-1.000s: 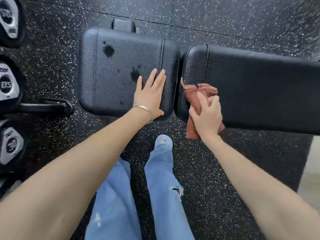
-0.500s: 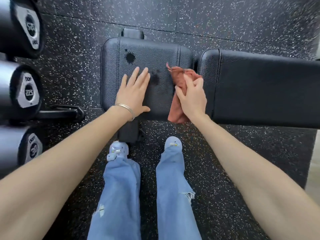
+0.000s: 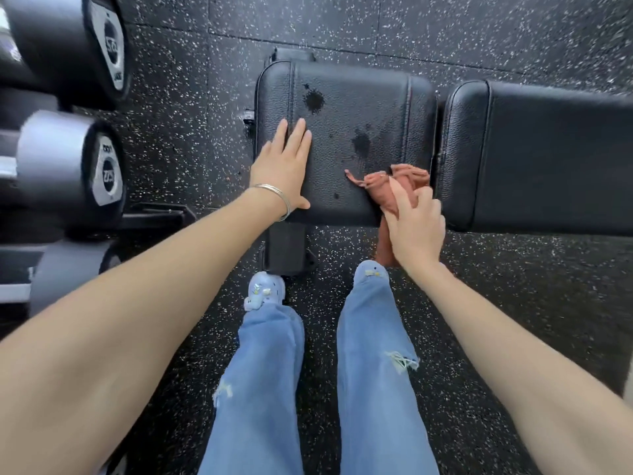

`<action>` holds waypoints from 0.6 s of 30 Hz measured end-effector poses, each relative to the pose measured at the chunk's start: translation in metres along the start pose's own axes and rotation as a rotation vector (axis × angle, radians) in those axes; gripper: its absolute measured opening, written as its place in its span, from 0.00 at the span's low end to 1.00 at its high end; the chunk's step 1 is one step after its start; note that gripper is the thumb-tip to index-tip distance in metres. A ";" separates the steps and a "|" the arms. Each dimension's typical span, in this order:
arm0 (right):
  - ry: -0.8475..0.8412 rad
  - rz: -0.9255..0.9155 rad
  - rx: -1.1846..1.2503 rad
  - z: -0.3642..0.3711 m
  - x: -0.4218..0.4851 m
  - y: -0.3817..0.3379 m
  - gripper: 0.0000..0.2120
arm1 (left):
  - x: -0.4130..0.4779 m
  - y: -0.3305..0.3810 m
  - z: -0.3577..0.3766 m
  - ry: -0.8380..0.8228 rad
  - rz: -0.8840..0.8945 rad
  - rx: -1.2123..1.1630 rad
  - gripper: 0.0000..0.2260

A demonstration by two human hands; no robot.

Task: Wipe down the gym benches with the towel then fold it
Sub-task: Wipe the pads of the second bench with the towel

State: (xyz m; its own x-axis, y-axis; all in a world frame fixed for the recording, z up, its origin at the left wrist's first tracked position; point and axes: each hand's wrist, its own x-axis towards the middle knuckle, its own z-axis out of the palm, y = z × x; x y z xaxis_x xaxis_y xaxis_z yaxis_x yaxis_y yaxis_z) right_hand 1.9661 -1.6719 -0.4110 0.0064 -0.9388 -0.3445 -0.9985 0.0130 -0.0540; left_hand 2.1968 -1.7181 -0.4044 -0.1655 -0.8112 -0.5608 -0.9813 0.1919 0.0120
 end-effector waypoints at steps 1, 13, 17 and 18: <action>0.020 0.051 0.037 -0.003 0.007 0.000 0.22 | -0.001 0.000 0.000 0.003 -0.008 -0.010 0.54; 0.050 0.082 0.121 -0.054 0.159 -0.045 0.22 | 0.001 0.014 0.000 0.003 -0.113 -0.073 0.50; -0.013 -0.393 -0.043 -0.029 0.082 -0.044 0.24 | -0.002 0.016 0.001 0.001 -0.126 -0.110 0.49; -0.017 -0.486 -0.060 -0.025 0.066 -0.035 0.24 | -0.002 0.016 0.000 0.001 -0.129 -0.124 0.50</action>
State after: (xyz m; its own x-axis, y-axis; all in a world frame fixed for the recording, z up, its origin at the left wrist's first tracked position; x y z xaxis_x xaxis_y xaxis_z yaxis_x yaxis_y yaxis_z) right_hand 2.0001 -1.7431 -0.4087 0.4731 -0.8253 -0.3084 -0.8810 -0.4458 -0.1585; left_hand 2.1810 -1.7133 -0.4035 -0.0370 -0.8253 -0.5635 -0.9990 0.0161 0.0419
